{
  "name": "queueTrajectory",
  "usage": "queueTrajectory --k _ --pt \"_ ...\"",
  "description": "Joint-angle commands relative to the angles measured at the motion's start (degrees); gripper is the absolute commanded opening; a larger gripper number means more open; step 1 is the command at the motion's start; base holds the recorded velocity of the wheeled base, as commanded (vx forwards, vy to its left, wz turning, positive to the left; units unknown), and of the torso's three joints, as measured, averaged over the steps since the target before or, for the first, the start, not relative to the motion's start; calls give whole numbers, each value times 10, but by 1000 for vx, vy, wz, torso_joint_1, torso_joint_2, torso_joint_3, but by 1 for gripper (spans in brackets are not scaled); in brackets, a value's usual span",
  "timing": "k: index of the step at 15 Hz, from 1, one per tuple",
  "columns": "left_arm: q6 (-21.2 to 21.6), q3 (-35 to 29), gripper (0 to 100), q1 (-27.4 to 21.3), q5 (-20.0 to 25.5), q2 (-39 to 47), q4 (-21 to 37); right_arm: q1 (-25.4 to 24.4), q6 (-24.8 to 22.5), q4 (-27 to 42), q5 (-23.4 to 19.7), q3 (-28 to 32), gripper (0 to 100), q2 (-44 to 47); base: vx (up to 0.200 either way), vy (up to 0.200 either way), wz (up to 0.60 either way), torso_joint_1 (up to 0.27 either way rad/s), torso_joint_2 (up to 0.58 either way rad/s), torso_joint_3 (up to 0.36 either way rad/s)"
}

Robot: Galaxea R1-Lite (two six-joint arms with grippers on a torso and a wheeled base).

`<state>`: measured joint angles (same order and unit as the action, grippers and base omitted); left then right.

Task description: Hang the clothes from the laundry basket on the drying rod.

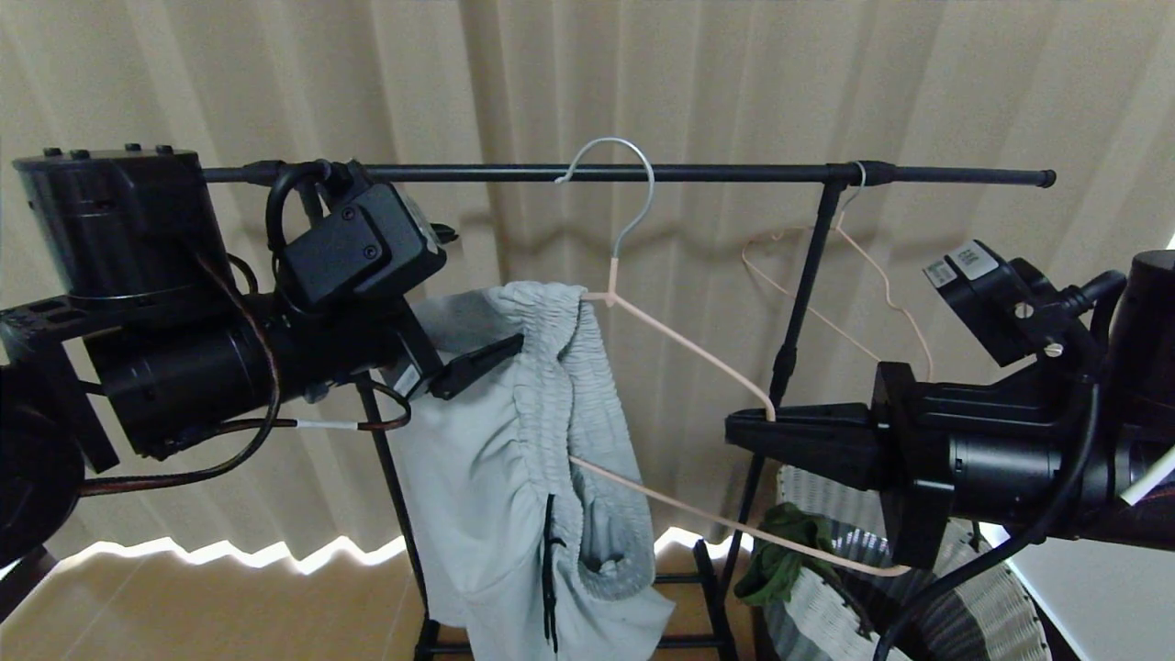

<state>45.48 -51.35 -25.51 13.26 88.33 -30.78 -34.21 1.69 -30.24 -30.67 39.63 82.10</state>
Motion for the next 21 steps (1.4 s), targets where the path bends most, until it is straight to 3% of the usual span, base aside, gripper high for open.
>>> queueTrajectory --k 1,7,8,18,19,21 --pt "0 1 100 0 0 6 0 -1 -8 -1 -6 -1 0 -2 0 0 0 0 0 0" --pt "1 2 100 0 2 8 0 -3 -19 0 -25 -2 0 -2 0 0 0 0 0 0" --pt "1 2 0 0 2 8 0 -3 -20 0 -25 -2 0 -1 0 0 0 0 0 0" --pt "0 0 0 0 1 16 -1 -3 -20 0 -25 -2 0 -3 0 0 0 0 0 0" --pt "-1 0 0 0 -1 16 -5 -2 -20 0 -24 -3 100 -4 0 0 0 0 0 0" --pt "-3 2 0 0 -2 17 -22 0 -21 0 -18 -2 100 -3 0 0 0 0 0 0"
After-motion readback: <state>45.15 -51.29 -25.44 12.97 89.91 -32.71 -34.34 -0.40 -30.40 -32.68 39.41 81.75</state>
